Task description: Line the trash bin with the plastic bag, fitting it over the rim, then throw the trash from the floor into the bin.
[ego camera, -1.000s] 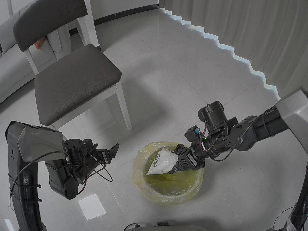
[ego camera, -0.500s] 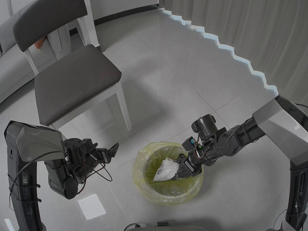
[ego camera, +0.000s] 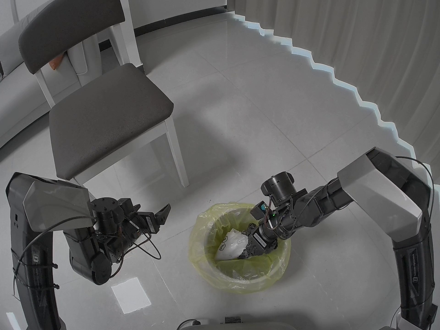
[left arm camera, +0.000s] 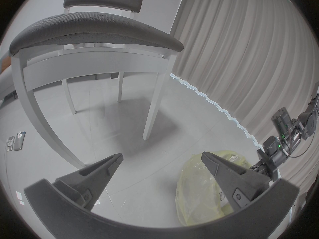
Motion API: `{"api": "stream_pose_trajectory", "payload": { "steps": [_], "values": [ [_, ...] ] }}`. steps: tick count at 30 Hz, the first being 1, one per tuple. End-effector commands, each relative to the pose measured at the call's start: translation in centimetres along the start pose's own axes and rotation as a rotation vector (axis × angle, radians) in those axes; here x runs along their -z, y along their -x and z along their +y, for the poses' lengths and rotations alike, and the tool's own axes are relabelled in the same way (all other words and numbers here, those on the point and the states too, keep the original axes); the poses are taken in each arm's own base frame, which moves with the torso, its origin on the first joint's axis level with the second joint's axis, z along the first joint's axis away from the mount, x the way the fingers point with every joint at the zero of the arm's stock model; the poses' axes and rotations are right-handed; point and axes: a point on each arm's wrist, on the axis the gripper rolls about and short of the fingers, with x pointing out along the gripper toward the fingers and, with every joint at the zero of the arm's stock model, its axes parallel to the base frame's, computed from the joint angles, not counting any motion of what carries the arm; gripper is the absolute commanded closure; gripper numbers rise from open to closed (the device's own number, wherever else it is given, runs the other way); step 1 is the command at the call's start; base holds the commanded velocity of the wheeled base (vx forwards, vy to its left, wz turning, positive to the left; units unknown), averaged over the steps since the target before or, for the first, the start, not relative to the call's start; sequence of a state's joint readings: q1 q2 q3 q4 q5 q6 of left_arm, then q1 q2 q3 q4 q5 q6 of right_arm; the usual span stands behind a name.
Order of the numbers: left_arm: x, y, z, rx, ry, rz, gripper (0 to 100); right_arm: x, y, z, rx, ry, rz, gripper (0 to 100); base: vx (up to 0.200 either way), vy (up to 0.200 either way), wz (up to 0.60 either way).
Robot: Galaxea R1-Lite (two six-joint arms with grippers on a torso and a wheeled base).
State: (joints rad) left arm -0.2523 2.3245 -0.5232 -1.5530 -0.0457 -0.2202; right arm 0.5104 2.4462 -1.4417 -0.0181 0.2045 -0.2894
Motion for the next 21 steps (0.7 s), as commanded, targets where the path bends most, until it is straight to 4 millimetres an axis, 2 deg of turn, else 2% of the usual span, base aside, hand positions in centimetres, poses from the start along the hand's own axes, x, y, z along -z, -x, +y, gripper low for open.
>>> {"api": "stream_pose_trajectory", "payload": {
  "steps": [1, 10, 17, 18, 21],
  "values": [
    [-0.1, -0.1, -0.2, 0.008, -0.001, -0.018, 0, 0.6, -2.8, 0.0, -0.011, 0.003, 0.033, 100, 0.0, 0.0, 0.0],
    [-0.3, -0.3, -0.2, 0.012, -0.003, -0.027, 0, 0.9, -4.7, 0.4, -0.015, 0.008, 0.091, 100, 0.0, 0.0, 0.0],
    [-0.2, -0.3, -0.3, 0.013, -0.002, -0.025, 0, 0.6, -4.9, 0.7, -0.018, 0.02, 0.083, 100, 0.0, 0.0, 0.0],
    [-0.2, -0.3, -0.3, 0.013, -0.002, -0.025, 0, 0.6, -4.9, 0.7, -0.018, 0.02, 0.083, 0, 0.0, 0.0, 0.0],
    [-0.1, -0.1, -0.2, 0.009, 0.0, -0.016, 0, 0.5, -4.6, 0.7, -0.01, 0.019, 0.084, 0, 0.0, 0.0, 0.0]
  ]
}}
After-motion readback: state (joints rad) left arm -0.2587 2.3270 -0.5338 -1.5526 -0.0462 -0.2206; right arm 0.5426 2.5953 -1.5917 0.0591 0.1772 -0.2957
